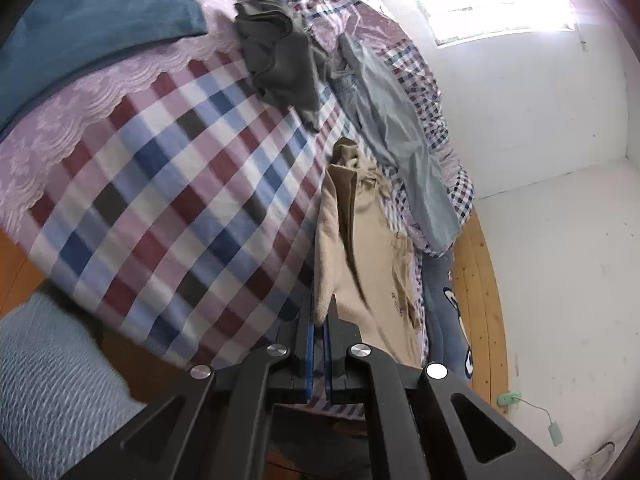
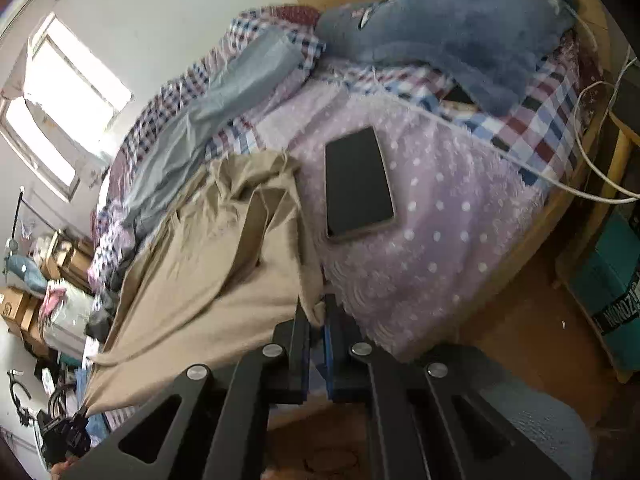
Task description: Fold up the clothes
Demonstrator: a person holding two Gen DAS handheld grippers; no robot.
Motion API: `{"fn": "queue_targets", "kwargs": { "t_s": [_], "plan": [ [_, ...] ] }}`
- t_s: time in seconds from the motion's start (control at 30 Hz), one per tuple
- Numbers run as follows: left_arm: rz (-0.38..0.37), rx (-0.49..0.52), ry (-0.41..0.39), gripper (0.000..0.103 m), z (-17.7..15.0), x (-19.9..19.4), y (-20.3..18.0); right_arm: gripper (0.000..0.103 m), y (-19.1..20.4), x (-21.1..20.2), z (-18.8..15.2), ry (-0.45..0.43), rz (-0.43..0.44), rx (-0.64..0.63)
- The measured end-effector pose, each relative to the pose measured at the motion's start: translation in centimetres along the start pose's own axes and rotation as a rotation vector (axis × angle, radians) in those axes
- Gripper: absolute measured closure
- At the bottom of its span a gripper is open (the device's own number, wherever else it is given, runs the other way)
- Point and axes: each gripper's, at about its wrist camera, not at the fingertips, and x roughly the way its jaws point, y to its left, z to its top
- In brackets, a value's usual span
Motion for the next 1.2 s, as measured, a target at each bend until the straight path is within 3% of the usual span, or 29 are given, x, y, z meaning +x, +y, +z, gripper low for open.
{"fn": "queue_targets", "kwargs": {
  "t_s": [0.2, 0.3, 0.37, 0.4, 0.43, 0.53, 0.7, 0.93, 1.03, 1.2],
  "plan": [
    [0.133, 0.016, 0.039, 0.101, 0.1, 2.2, -0.2, 0.094, 1.3, 2.8, -0.7, 0.095, -0.129, -0.079],
    [0.161, 0.028, 0.054, 0.100, 0.1, 2.7, -0.1, 0.088, 1.1, 3.4, -0.8, 0.110, -0.169, -0.090],
    [0.163, 0.032, 0.059, 0.092, 0.1, 2.6, -0.1, 0.080, 0.8, 3.1, -0.4, 0.085, -0.179, -0.063],
    [0.159, 0.035, 0.055, 0.082, 0.2, 2.5, -0.1, 0.076, 0.6, 2.9, -0.3, 0.072, -0.184, -0.050],
    [0.147, 0.039, 0.040, 0.068, 0.2, 2.3, -0.3, 0.072, 0.5, 2.6, 0.0, 0.051, -0.166, -0.036],
    [0.102, 0.069, -0.028, 0.040, 0.5, 1.3, -1.2, 0.069, 1.1, 1.7, 1.2, -0.021, -0.114, -0.035],
    [0.052, 0.236, -0.134, 0.024, 1.3, 1.3, -5.4, 0.060, 4.9, 2.4, 3.6, -0.091, -0.050, -0.154],
    [0.032, 0.425, -0.158, 0.021, 3.8, 6.4, -10.9, 0.060, 13.3, 7.3, 6.6, -0.076, 0.067, -0.288],
    [0.008, 0.438, -0.181, 0.020, 6.3, 9.3, -12.2, 0.060, 18.0, 10.6, 7.2, -0.048, 0.147, -0.368],
    [0.036, 0.422, -0.155, 0.020, 11.2, 14.5, -13.4, 0.060, 25.2, 17.1, 7.7, 0.014, 0.240, -0.522]
  ]
}}
